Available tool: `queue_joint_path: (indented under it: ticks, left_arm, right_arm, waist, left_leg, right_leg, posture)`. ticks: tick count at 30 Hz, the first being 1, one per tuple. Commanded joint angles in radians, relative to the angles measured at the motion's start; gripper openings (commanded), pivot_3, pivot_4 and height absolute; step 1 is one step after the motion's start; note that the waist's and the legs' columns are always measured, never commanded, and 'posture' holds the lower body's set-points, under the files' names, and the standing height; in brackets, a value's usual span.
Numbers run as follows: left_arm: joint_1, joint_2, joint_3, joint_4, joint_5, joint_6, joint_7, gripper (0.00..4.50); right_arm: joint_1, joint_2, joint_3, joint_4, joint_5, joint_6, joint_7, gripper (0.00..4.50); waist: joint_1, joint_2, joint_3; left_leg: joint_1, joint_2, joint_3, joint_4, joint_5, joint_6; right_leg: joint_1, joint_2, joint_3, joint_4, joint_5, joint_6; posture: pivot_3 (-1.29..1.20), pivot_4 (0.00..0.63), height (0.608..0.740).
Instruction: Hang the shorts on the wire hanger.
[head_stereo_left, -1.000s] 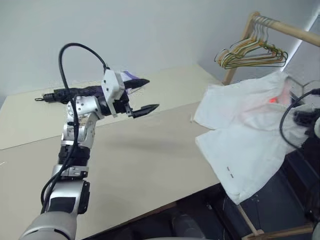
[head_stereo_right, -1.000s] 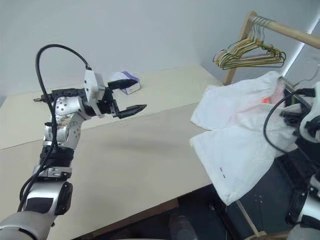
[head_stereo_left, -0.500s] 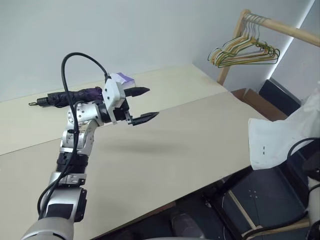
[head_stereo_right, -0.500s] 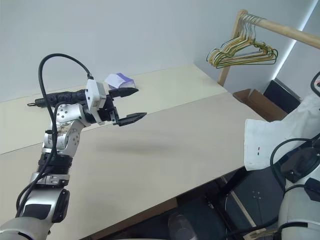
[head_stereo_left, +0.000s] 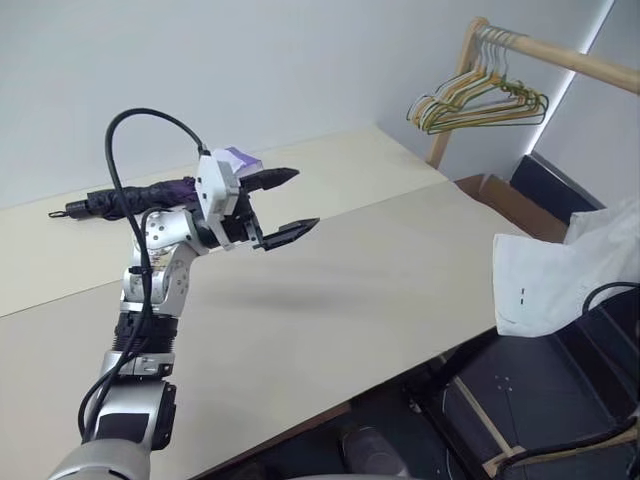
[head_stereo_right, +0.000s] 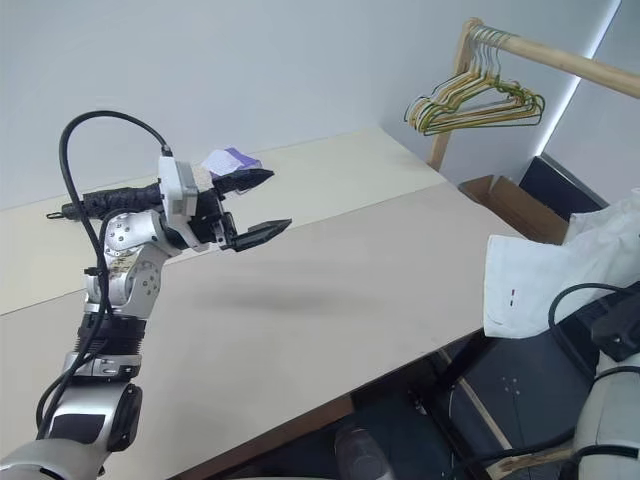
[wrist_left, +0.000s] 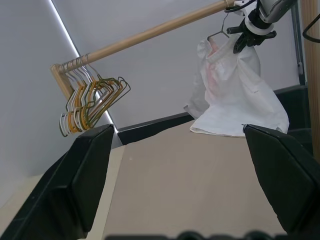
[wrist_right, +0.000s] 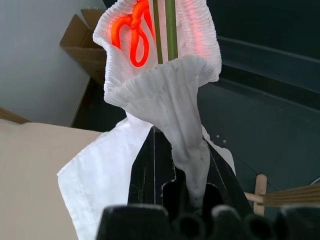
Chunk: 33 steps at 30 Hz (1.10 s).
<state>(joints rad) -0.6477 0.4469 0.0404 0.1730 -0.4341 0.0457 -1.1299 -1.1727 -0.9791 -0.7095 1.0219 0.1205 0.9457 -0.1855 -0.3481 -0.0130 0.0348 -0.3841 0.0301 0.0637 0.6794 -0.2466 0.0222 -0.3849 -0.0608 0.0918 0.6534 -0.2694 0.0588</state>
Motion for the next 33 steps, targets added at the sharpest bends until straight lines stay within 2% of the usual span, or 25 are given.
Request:
queue_joint_path:
  ticks: [1, 9, 14, 19, 22, 28, 33]
  left_arm:
    - [0.004, 0.008, 0.024, -0.043, -0.037, -0.01, -0.017, 4.48]
    - [0.01, 0.013, 0.023, -0.055, -0.053, -0.013, -0.033, 4.48]
    - [0.014, 0.014, 0.023, -0.062, -0.051, -0.01, -0.028, 4.5]
    - [0.014, 0.015, 0.023, -0.063, -0.047, -0.012, -0.024, 4.5]
    - [0.015, 0.015, 0.023, -0.063, -0.048, -0.013, -0.023, 4.5]
    - [0.01, 0.016, 0.023, -0.061, -0.048, -0.014, -0.025, 4.5]
    - [0.002, 0.015, 0.026, -0.057, -0.059, -0.01, -0.033, 4.5]
  right_arm:
    - [-0.018, -0.031, 0.023, 0.015, 0.027, -0.044, 0.008, 0.0]
    - [-0.024, -0.041, 0.097, 0.032, 0.029, -0.073, 0.029, 0.0]
    - [-0.03, -0.035, 0.159, 0.004, 0.008, -0.082, 0.0, 1.58]
    - [-0.019, -0.03, 0.186, -0.042, 0.0, -0.106, -0.042, 3.49]
    - [0.011, -0.015, 0.235, -0.125, -0.034, -0.098, -0.072, 4.46]
    - [0.098, 0.047, 0.253, -0.465, -0.083, 0.058, -0.158, 4.46]
    - [0.173, 0.123, 0.304, -0.779, -0.128, 0.212, -0.165, 4.46]
  waist:
    - [-0.001, 0.0, 0.0]
    - [0.0, 0.0, 0.0]
    - [0.0, 0.0, 0.0]
    - [0.001, 0.0, 0.0]
    - [0.002, 0.0, 0.0]
    - [0.002, 0.001, 0.0]
    - [0.007, 0.001, 0.0]
  left_leg:
    - [0.0, 0.0, 0.0, 0.0, 0.0, 0.0]
    - [-0.001, 0.0, 0.002, -0.001, 0.0, 0.0]
    - [0.0, 0.0, 0.002, -0.001, 0.0, 0.0]
    - [0.0, 0.0, 0.002, -0.001, 0.0, 0.0]
    - [0.0, 0.0, 0.003, -0.001, 0.0, 0.0]
    - [0.0, 0.001, 0.003, -0.001, 0.0, 0.0]
    - [0.0, 0.002, 0.002, -0.001, 0.0, 0.001]
  right_leg:
    - [0.0, 0.0, 0.0, -0.001, 0.0, 0.001]
    - [0.001, 0.001, 0.004, -0.007, 0.003, 0.006]
    - [0.001, 0.001, 0.005, -0.007, 0.004, 0.006]
    - [0.001, 0.001, 0.005, -0.008, 0.004, 0.006]
    - [0.001, 0.001, 0.005, -0.007, 0.004, 0.006]
    - [0.001, 0.001, 0.006, -0.007, 0.004, 0.007]
    - [0.0, 0.001, 0.006, -0.007, 0.004, 0.008]
  posture:
    - [-0.27, 0.0, 0.74]
    - [-0.27, 0.0, 0.74]
    - [-0.26, 0.0, 0.74]
    - [-0.26, 0.0, 0.74]
    - [-0.26, 0.0, 0.74]
    - [-0.27, 0.0, 0.74]
    - [-0.27, 0.0, 0.74]
